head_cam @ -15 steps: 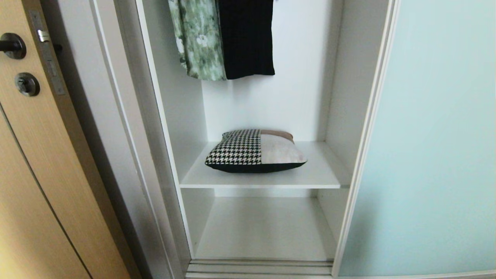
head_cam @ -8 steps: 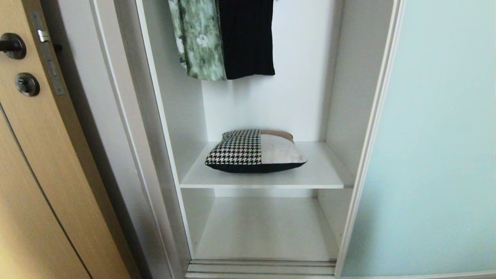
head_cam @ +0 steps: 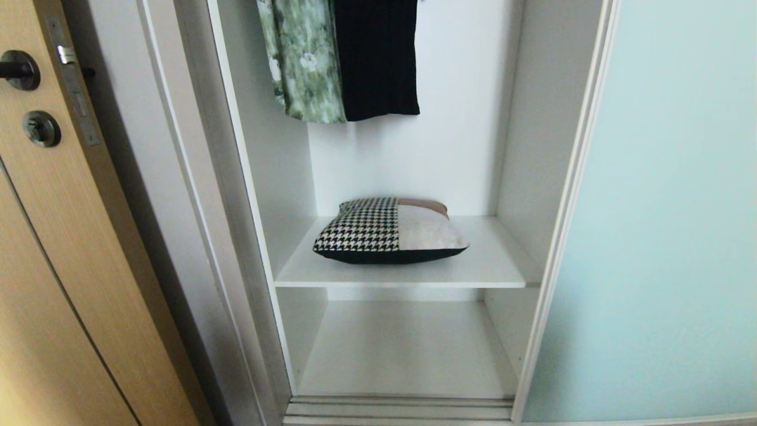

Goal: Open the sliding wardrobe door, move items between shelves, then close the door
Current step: Open the door, then place the pillow on the lower shelf

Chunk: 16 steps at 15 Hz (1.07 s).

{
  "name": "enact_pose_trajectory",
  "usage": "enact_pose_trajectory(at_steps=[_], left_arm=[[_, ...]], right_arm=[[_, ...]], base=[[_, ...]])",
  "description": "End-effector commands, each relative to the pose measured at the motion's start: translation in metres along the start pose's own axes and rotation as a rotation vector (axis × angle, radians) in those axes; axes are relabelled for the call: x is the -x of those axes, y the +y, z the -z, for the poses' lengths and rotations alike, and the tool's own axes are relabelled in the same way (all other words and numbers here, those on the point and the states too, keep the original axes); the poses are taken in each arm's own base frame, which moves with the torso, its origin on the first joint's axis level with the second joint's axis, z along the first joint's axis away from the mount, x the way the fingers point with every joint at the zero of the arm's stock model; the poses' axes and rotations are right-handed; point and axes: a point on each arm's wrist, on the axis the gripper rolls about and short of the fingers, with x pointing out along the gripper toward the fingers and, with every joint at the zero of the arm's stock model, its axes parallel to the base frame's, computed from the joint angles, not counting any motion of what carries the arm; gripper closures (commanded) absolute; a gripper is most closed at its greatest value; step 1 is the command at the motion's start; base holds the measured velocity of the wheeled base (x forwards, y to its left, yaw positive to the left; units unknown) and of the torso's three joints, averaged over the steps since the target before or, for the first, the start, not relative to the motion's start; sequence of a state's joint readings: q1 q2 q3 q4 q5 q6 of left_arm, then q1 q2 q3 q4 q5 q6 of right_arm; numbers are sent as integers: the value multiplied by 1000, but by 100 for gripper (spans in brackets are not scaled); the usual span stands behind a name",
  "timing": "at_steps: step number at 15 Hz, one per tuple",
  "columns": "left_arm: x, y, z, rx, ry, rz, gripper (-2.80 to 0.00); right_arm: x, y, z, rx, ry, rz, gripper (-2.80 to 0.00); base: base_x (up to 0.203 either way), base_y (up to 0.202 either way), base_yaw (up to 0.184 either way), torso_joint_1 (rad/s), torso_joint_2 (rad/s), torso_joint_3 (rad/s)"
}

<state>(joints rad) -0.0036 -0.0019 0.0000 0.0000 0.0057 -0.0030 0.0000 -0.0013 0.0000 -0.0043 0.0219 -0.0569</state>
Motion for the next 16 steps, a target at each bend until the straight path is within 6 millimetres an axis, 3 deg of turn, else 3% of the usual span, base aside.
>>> enact_pose_trajectory(at_steps=[1, 5, 6, 11, 14, 16], left_arm=[[0, 0, 0, 0, 3, -1, 0], [0, 0, 0, 0, 2, -1, 0], [0, 0, 0, 0, 2, 1, 0], [0, 0, 0, 0, 3, 1, 0], [0, 0, 1, -23, 5, 2, 0], [0, 0, 0, -7, 2, 2, 0]], right_arm=[[0, 0, 0, -12, 0, 0, 0], [1, 0, 0, -2, 21, 17, 0], [3, -1, -12, -4, 18, 18, 0], [-2, -5, -119, -126, 60, -110, 0], [-25, -5, -176, -150, 109, -274, 0], [-51, -4, -208, -173, 186, -407, 0]], base=[[0, 0, 0, 0, 0, 0], [0, 0, 0, 0, 0, 0], [0, 0, 0, 0, 0, 0], [0, 0, 0, 0, 0, 0], [0, 0, 0, 0, 0, 0], [0, 0, 0, 0, 0, 0]])
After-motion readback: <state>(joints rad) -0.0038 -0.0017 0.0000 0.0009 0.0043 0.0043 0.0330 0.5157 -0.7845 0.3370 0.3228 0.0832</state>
